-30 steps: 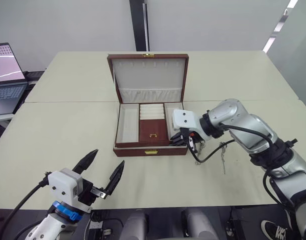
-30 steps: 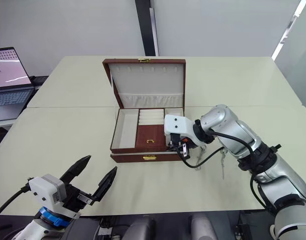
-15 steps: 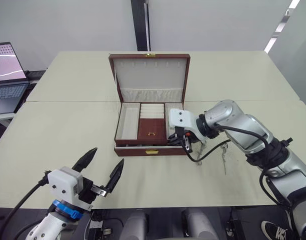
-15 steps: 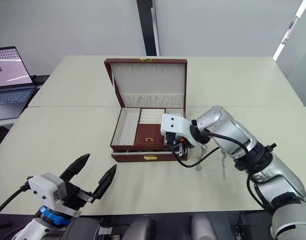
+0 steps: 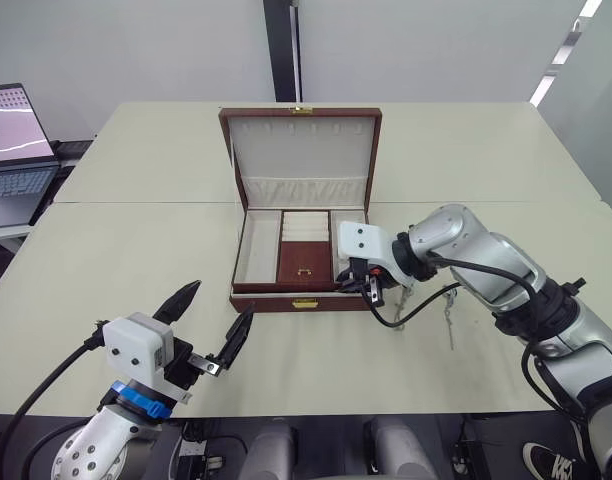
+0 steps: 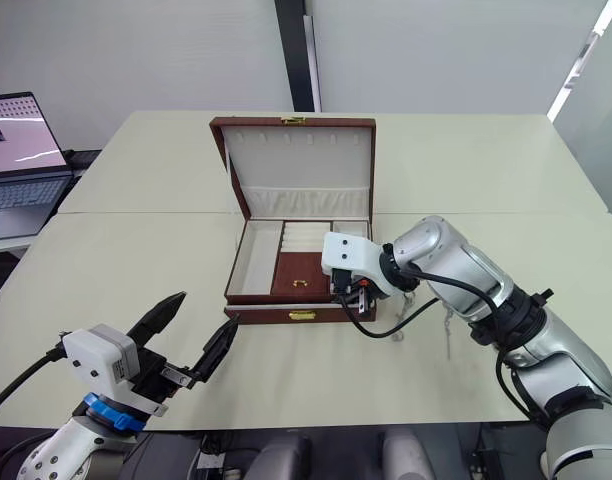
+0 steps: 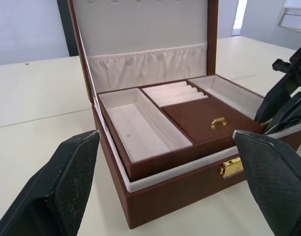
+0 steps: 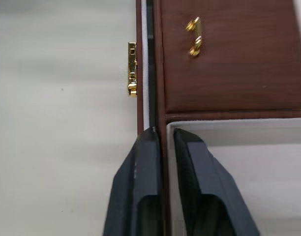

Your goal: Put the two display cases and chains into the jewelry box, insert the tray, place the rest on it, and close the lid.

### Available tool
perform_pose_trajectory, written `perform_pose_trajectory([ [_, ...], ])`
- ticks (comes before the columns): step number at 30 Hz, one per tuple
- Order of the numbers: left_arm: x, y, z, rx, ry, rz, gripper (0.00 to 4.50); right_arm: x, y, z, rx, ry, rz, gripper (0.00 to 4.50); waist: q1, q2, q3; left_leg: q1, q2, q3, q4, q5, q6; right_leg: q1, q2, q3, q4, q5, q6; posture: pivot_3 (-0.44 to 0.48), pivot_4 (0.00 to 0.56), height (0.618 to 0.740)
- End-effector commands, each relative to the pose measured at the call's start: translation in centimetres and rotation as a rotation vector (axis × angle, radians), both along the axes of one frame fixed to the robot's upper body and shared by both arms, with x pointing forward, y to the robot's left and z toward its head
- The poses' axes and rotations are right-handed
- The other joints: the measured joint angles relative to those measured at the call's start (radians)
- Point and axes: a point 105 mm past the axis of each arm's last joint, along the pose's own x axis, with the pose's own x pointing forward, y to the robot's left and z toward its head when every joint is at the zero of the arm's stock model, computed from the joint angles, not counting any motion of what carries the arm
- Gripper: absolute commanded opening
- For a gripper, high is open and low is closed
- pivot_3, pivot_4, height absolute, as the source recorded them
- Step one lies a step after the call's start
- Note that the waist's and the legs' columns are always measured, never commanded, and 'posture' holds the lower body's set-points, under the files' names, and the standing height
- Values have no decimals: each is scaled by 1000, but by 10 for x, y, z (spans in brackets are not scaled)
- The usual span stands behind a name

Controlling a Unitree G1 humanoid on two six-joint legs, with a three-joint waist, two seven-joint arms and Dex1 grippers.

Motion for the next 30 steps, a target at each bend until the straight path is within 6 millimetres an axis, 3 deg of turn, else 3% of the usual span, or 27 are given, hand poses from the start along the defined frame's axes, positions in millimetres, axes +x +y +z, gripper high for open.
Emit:
perform_pose_trajectory([
  [1, -1, -5, 12, 1, -40, -21, 4500, -2, 2, 25, 92, -17, 17, 1764, 0, 0, 0, 0, 0, 0, 0, 0, 0, 0, 0, 0, 0, 0, 0, 0, 150, 740],
  [6, 4, -7, 15, 0, -45, -32, 4500, 12, 16, 37, 263, -37, -26, 3040, -2, 0, 0, 1, 0, 0, 0, 0, 0, 0, 1, 0, 0, 0, 0, 0, 150, 740],
  [9, 5, -7, 15, -1, -46, -36, 4500, 16, 27, 43, 378, -50, -27, 3040, -1, 0, 0, 0, 1, 0, -1, 0, 0, 0, 1, 0, 1, 0, 0, 0, 150, 740],
  [13, 5, -7, 15, 1, -47, -44, 4500, 20, 40, 50, 564, -91, 6, 2222, -1, 0, 0, 0, 1, 0, -1, 0, 0, 0, 1, 1, 1, 0, 0, 0, 150, 740],
  [21, 5, -5, 13, 6, -41, -50, 4500, 33, 40, 2, 533, -76, -53, 106, -1, 0, 0, 1, 1, 0, -1, 0, 0, 0, 1, 1, 1, 0, 0, 0, 150, 740],
  [26, 6, -2, 10, 10, -37, -54, 4500, 34, 37, -14, 483, -72, -50, 24, -1, 0, 0, 1, 1, 0, -1, 0, 0, 0, 1, 1, 1, 0, 0, 0, 150, 740],
  [30, 7, 0, 10, 12, -39, -58, 4500, 33, 34, -13, 480, -61, -47, 24, -1, 0, 0, 1, 1, 0, -1, 0, 0, 0, 1, 1, 1, 0, 0, 0, 150, 740],
])
